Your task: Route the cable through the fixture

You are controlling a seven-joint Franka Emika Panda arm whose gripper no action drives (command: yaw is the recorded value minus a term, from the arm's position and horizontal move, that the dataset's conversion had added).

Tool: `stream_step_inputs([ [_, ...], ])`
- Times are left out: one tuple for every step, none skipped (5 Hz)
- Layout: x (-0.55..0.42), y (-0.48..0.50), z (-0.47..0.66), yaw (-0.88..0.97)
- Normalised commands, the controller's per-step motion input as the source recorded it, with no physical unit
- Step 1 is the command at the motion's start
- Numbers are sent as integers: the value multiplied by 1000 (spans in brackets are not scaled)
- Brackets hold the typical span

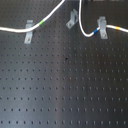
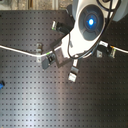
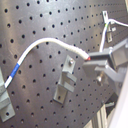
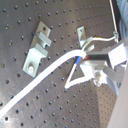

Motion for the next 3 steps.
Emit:
stream_step_inputs([
  [-125,11,246,0],
  [-200,174,352,89],
  [-299,89,211,37],
])
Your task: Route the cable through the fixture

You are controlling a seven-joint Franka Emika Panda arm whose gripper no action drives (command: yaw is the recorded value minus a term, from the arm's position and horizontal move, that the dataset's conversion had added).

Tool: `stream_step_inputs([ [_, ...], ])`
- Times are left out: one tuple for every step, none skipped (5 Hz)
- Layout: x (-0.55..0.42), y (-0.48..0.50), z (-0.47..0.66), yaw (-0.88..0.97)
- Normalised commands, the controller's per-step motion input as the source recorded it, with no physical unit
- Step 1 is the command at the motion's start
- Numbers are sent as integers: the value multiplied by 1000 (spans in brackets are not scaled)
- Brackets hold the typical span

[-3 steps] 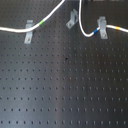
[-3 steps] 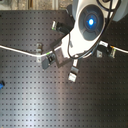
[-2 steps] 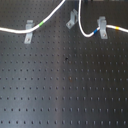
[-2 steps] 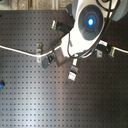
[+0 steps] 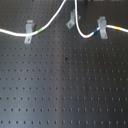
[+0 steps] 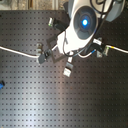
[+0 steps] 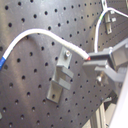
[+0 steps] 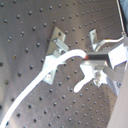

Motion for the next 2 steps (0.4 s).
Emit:
stream_step_inputs([
  [-300,-132,174,-429],
  [-300,-171,113,-688],
])
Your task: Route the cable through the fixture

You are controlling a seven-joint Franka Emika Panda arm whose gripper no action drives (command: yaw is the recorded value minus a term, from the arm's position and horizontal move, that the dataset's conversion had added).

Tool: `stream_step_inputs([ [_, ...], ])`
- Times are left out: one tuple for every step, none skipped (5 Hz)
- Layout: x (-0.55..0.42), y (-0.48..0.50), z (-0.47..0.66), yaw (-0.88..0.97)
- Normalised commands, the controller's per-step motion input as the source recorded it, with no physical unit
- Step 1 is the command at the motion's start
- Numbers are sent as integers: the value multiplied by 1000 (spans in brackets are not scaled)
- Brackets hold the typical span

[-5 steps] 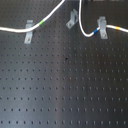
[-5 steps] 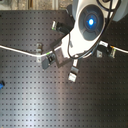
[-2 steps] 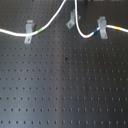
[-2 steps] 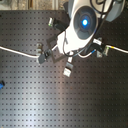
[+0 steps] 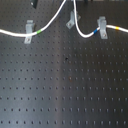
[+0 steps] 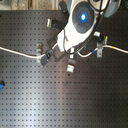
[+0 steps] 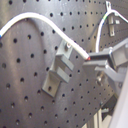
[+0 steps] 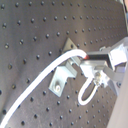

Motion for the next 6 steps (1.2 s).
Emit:
stream_step_inputs([
  [-296,-205,69,-663],
  [-302,-247,60,-631],
  [-215,-219,67,-537],
  [-237,-121,139,-386],
  [-224,80,36,0],
  [-241,151,56,23],
])
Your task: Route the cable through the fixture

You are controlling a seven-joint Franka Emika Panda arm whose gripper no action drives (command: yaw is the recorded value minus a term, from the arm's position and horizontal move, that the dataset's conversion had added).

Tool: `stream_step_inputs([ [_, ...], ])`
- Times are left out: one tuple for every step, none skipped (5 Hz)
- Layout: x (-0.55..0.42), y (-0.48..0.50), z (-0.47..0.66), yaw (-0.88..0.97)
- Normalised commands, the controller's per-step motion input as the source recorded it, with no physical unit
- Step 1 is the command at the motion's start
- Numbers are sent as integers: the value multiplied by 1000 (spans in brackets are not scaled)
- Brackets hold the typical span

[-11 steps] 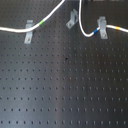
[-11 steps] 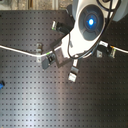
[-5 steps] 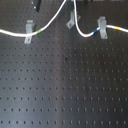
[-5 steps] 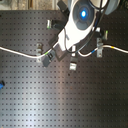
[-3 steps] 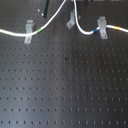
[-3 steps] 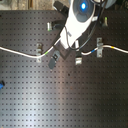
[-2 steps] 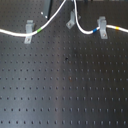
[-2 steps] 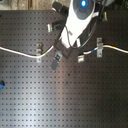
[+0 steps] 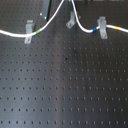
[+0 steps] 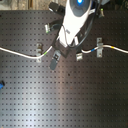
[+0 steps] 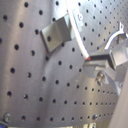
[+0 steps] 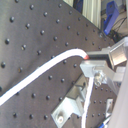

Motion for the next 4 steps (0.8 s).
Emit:
stream_step_inputs([
  [-16,216,411,0],
  [40,104,616,-77],
  [-38,51,572,-137],
  [-10,-17,1,0],
])
